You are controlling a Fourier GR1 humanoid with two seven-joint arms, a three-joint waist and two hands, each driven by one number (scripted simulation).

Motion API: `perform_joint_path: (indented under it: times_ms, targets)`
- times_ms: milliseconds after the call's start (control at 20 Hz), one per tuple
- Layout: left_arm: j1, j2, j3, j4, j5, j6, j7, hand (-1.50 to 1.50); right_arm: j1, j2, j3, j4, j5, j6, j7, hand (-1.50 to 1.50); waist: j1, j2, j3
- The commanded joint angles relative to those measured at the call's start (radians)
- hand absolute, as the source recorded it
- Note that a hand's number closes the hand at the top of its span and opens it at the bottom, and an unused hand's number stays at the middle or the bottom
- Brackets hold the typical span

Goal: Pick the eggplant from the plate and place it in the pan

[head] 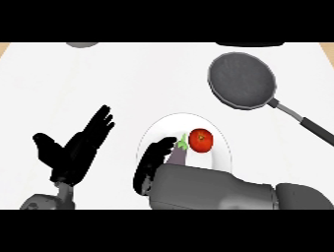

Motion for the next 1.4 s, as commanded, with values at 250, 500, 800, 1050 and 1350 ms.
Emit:
perform_joint_path:
  times_ms: [250,500,800,1050,1350]
  targets:
    - [-0.006,-0.044,-0.001,0.015,-0.017,-0.003,-0.013,0.00,-0.015,-0.021,0.103,0.022,0.244,-0.101,-0.269,1.50,0.011,0.007,0.000]
    - [0.002,-0.016,0.035,0.002,-0.007,0.008,-0.002,0.00,0.116,0.017,-0.259,0.027,0.185,-0.421,0.004,1.50,-0.059,-0.008,0.006]
    - [0.001,-0.007,0.044,-0.012,0.002,0.005,0.018,0.00,0.229,0.017,-0.431,-0.030,0.242,-0.810,0.128,1.50,-0.039,-0.005,0.003]
    - [-0.007,-0.016,0.026,-0.010,-0.011,0.003,0.021,0.00,0.209,0.017,-0.375,-0.144,0.474,-1.055,0.264,1.50,-0.031,-0.012,0.001]
    - [-0.016,-0.031,0.042,0.018,-0.009,0.015,0.013,0.00,0.219,0.010,-0.490,-0.295,0.645,-1.209,0.298,1.50,-0.040,-0.007,0.001]
